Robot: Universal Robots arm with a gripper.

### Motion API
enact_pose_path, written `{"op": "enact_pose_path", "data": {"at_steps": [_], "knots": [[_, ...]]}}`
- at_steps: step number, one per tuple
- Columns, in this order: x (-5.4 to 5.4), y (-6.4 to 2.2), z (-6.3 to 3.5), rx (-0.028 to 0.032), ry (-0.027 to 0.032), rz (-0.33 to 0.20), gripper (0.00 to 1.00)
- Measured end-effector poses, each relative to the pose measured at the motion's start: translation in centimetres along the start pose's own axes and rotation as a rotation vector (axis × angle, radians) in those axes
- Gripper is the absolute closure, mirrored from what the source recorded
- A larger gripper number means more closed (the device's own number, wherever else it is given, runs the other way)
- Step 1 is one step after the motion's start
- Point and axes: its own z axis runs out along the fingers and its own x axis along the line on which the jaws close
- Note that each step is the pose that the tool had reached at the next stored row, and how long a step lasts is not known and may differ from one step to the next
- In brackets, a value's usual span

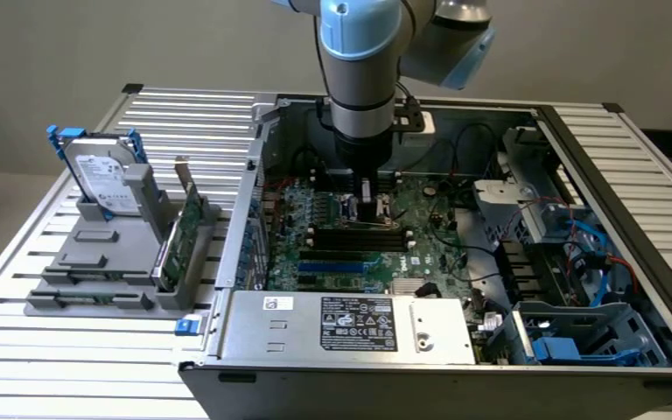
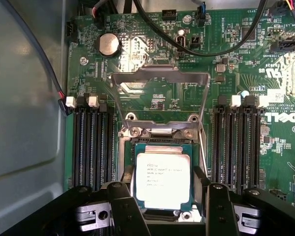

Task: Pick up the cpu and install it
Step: 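Place the cpu into insertion slot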

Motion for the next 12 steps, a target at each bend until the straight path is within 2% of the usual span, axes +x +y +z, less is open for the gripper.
{"op": "enact_pose_path", "data": {"at_steps": [12], "knots": [[0.1,-0.02,0.14,-0.0001,-0.0063,-0.001,0.45]]}}
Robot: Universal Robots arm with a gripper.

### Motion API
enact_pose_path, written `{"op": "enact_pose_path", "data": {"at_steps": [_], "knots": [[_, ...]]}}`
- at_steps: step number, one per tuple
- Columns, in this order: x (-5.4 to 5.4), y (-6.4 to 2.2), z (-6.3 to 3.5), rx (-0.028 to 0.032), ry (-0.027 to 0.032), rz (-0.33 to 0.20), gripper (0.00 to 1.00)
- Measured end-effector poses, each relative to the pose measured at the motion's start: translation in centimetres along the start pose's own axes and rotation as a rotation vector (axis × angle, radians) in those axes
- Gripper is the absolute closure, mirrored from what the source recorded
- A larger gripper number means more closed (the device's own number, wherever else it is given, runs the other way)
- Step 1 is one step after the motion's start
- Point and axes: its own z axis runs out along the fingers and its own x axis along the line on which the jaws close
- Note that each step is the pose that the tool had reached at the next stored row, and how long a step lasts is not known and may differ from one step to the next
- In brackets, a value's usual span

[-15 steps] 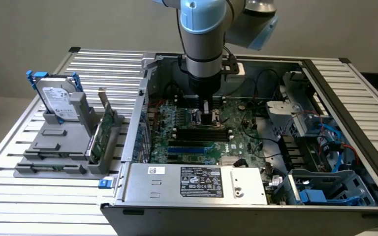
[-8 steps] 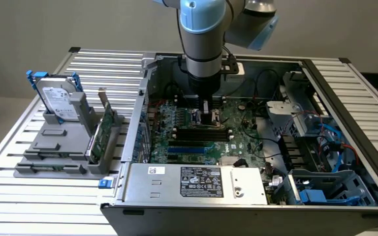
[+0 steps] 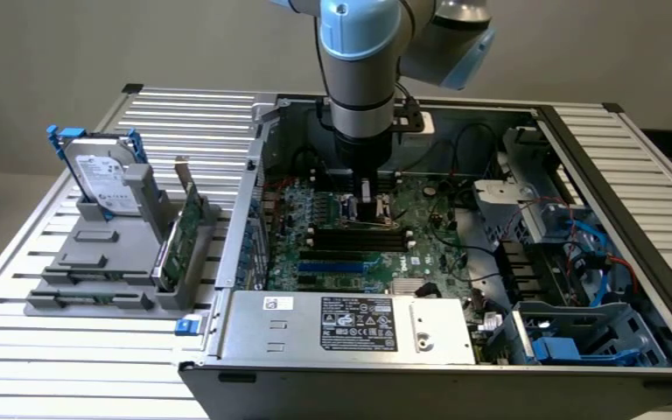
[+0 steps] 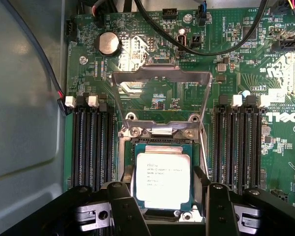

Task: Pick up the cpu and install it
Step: 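Place the cpu into insertion slot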

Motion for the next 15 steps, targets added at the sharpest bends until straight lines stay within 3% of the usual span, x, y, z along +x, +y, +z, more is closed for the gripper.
{"op": "enact_pose_path", "data": {"at_steps": [8,10,11,15], "knots": [[0.0,0.0,0.01,0.0001,-0.0001,0.0,0.45],[0.0,0.0,0.02,0.0,-0.0001,0.0,0.44],[0.0,0.0,0.02,0.0001,-0.0001,0.0,0.37],[0.0,0.0,0.02,0.0,0.0,0.0,0.37]]}}
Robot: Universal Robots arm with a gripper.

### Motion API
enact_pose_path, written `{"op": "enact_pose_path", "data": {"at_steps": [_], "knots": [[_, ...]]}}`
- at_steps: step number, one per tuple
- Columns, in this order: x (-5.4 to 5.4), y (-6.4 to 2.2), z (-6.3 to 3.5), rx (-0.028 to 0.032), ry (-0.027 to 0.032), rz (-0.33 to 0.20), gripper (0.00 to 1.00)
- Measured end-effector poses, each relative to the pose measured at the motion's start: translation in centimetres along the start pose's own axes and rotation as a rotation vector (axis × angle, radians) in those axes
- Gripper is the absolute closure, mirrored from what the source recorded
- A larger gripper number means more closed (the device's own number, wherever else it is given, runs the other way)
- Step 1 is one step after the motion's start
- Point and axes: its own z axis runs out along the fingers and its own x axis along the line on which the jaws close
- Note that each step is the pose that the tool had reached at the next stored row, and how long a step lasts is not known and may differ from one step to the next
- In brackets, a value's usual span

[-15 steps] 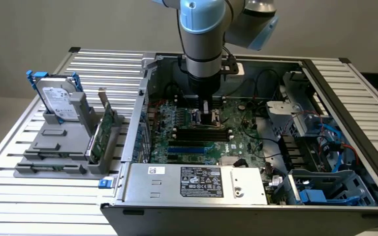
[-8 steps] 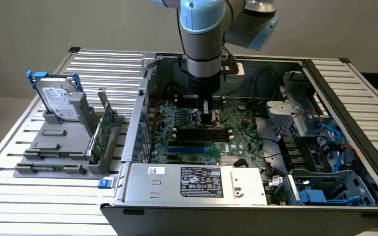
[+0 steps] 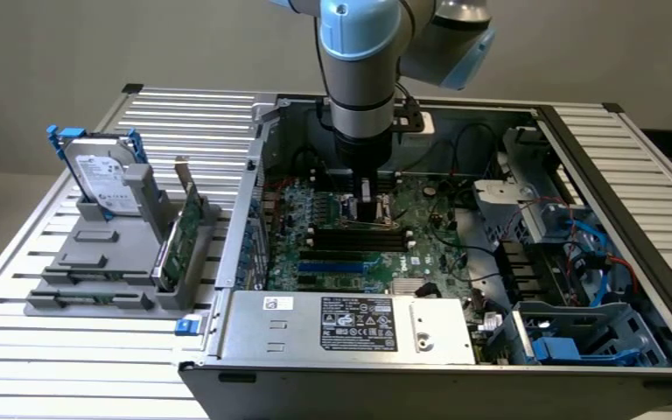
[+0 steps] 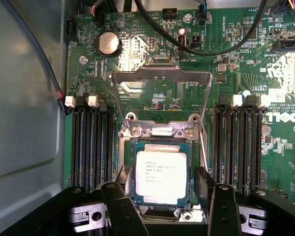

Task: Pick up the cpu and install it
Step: 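Place the cpu into insertion slot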

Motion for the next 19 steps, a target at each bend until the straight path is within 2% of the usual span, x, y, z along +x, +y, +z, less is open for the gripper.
{"op": "enact_pose_path", "data": {"at_steps": [12,19], "knots": [[0.01,0.01,-0.1,0.0001,-0.0002,0.0,0.37],[0.09,0.11,-0.88,0.0001,-0.0001,0.0,0.37]]}}
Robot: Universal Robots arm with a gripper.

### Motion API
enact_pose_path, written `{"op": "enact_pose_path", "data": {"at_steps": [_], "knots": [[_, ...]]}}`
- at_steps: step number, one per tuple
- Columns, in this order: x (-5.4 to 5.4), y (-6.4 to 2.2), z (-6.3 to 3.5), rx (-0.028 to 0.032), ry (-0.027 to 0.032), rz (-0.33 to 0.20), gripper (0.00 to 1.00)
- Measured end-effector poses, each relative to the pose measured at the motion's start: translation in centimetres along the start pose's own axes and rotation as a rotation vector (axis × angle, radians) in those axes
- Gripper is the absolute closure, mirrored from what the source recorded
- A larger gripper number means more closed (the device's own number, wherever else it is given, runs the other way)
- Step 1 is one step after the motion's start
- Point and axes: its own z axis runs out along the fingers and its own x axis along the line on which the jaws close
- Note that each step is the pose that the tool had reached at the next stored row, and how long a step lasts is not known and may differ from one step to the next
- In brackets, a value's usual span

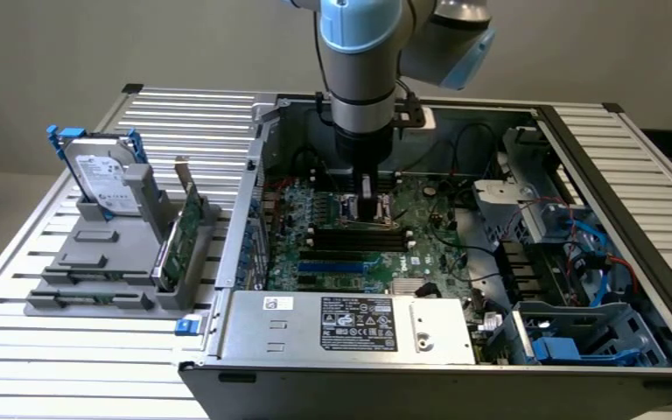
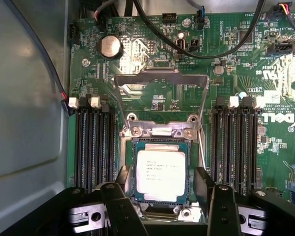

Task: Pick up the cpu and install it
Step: 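Place the cpu into insertion slot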

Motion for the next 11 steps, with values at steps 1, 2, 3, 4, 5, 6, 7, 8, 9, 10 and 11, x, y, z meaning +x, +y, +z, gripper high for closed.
{"op": "enact_pose_path", "data": {"at_steps": [1,2,3,4,5,6,7,8,9,10,11], "knots": [[0.0,0.02,-0.18,0.0,0.0,0.0,0.37],[0.0,0.05,-0.37,-0.0001,0.0001,0.0,0.37],[0.1,0.08,-0.58,0.0,0.0001,0.0,0.37],[0.1,0.11,-0.84,0.0001,0.0,0.0,0.37],[0.1,0.15,-1.1,0.0001,0.0,0.0,0.37],[0.1,0.18,-1.37,0.0003,0.0001,0.0,0.37],[0.2,0.21,-1.64,0.0005,0.0001,0.0,0.37],[0.2,0.25,-1.92,0.0007,0.0,0.0,0.37],[0.2,0.29,-2.22,0.0008,0.0001,0.0,0.37],[0.3,0.33,-2.53,0.0012,-0.0001,0.0,0.37],[0.3,0.38,-2.93,0.0015,0.0001,0.0,0.37]]}}
